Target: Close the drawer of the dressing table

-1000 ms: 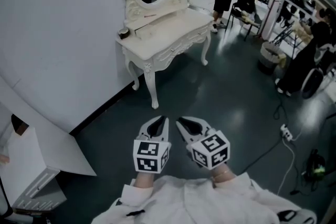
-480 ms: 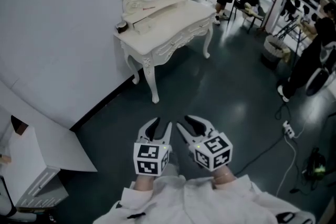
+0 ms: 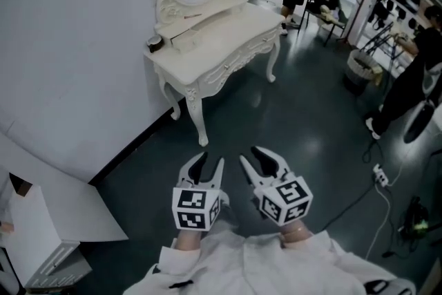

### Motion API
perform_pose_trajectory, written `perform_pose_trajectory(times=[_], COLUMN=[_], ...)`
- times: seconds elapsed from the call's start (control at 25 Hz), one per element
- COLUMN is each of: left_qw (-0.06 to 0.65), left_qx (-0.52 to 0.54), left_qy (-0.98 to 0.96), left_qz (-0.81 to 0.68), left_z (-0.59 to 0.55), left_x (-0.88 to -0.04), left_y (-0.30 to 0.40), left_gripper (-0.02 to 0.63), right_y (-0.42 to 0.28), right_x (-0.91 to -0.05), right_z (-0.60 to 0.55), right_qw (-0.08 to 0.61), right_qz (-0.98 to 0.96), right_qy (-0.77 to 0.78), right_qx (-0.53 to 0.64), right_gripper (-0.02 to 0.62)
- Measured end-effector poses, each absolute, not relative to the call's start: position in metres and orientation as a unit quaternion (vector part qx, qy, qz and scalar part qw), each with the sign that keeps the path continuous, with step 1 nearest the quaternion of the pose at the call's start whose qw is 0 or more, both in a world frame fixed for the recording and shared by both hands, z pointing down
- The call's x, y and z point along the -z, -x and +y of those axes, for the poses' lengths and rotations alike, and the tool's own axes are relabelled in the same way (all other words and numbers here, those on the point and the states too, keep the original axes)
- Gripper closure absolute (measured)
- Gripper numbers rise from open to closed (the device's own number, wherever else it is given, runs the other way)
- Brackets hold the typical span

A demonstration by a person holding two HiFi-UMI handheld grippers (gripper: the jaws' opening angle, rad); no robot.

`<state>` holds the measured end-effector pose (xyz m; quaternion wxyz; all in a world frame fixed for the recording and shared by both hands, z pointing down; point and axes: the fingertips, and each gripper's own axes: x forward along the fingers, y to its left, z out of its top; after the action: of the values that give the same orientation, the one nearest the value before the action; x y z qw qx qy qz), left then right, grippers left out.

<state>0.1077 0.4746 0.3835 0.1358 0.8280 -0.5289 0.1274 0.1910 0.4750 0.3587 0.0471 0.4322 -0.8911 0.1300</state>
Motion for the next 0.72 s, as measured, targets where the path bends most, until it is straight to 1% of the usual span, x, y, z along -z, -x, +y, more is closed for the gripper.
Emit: perform_pose_trajectory(times=[0.24, 0.72], left_qw=[0.134, 0.119], left_qx=[-0.121, -0.125], left_qy=[-0.831, -0.841], left_qz=[-0.527, -0.513], left_z=[0.401, 0.281], left_x=[-0.372, -0.364], left_y=[-0.091, -0.058], left_gripper=[0.466, 0.466], right_y=[-0.168, -0.129], right_x=[-0.352, -0.345], right_z=[0.408, 0.288], right_qw=[0.063, 0.052], right_qz=[-0.896, -0.899], right_qy=[-0.423, -0.420], right_qx=[-0.120, -0.111], right_gripper=[0.459, 0.442])
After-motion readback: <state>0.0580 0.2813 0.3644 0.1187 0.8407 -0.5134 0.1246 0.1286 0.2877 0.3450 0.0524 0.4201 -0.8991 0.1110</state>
